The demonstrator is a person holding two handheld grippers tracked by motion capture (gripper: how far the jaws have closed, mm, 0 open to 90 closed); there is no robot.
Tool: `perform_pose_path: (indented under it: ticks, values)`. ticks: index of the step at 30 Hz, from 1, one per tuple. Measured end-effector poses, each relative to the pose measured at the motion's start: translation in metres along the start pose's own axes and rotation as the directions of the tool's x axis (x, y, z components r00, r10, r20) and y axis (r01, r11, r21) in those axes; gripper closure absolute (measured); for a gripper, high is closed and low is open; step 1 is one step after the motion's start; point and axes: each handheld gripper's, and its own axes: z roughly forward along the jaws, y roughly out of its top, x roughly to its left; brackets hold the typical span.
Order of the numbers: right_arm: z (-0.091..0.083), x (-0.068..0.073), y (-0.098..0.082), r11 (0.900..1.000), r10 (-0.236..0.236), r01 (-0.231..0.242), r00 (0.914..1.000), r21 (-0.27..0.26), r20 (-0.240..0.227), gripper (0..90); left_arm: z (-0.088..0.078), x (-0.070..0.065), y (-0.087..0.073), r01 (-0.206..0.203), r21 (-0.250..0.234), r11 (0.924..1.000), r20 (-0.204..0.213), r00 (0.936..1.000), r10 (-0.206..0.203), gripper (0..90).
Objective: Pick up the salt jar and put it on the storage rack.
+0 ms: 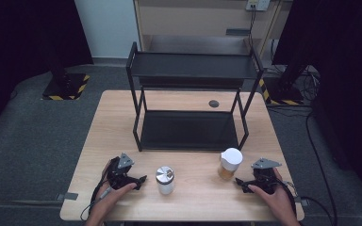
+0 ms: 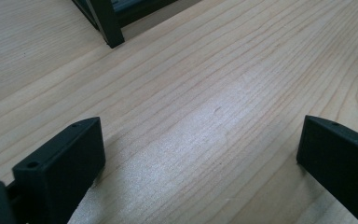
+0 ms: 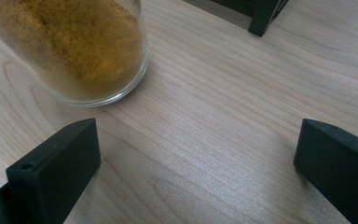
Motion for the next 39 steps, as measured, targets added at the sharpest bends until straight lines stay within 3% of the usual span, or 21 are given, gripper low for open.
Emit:
perform_pose_path:
  ticks: [18,26,39]
  values:
    - [0.0,0.0,0.0,1.0,0.0,0.0,1.0,0.0,0.0,1.2,-0.004,0.004,-0.001,-0.052,0.005,0.9986,0.056,0.9971,0.051,0.8]
    - [0.0,0.0,0.0,1.0,0.0,0.0,1.0,0.0,0.0,1.2,-0.008,0.001,-0.001,-0.102,-0.014,0.9947,0.081,0.9914,0.103,1.0]
    - [0.0,0.0,0.0,1.0,0.0,0.0,1.0,0.0,0.0,1.2,-0.013,0.0,0.001,-0.166,-0.036,0.9854,0.146,0.9747,0.17,1.2]
